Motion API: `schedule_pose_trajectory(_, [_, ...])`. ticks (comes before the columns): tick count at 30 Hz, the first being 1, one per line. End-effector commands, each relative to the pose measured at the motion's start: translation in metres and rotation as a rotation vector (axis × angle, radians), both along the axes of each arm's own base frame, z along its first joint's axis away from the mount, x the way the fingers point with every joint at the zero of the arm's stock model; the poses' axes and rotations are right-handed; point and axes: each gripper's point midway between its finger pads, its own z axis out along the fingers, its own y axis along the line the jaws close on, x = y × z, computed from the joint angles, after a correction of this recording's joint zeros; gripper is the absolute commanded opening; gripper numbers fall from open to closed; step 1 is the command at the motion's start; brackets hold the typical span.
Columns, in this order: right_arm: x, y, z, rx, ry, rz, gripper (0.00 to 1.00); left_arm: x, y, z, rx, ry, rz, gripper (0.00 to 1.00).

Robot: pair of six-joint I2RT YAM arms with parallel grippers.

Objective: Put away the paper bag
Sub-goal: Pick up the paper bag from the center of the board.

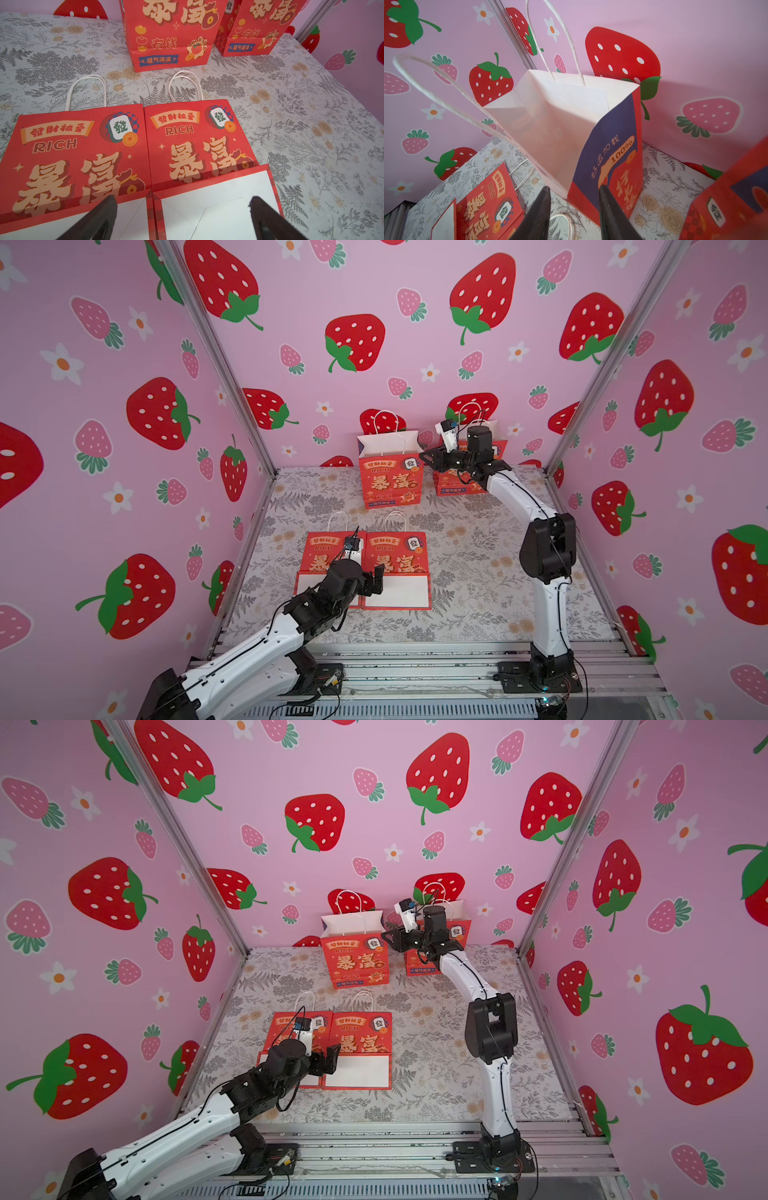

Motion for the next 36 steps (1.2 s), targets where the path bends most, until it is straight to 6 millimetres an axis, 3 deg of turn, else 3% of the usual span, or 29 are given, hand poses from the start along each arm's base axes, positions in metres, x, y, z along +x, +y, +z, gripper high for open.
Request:
schedule_pose_trajectory(1, [0.001,0.013,0.002,0.026,-0.005,0.036,0.32,0.000,-0.001,0.011,-0.023,-0.013,0.002,1.00])
schedule_pose_trajectory(9, [-0.006,0.018,0.014,0.043,0.002,0.050,0.00,-0.001,0.000,0.012,-0.025,-0.012,0.006,0.99])
schedule_pose_trajectory(16, [-0.030,0.014,0.052,0.056,-0.014,0.073,0.00,-0.004,0.007,0.020,-0.047,-0.033,0.025,0.99])
schedule_pose_trajectory(20, [-0.053,0.008,0.080,0.076,-0.019,0.087,0.00,-0.008,0.015,0.035,-0.097,-0.065,0.051,0.99])
schedule_pose_trajectory(24, [-0.082,-0.003,0.110,0.082,-0.028,0.095,0.00,-0.011,0.025,0.067,-0.146,-0.106,0.072,1.00])
schedule_pose_trajectory(28, [-0.114,-0.014,0.137,0.080,-0.014,0.107,0.00,-0.013,0.035,0.117,-0.220,-0.164,0.079,0.99])
schedule_pose_trajectory(36, [-0.211,-0.044,0.179,0.081,0.014,0.172,0.00,-0.012,0.045,0.202,-0.413,-0.213,0.032,1.00])
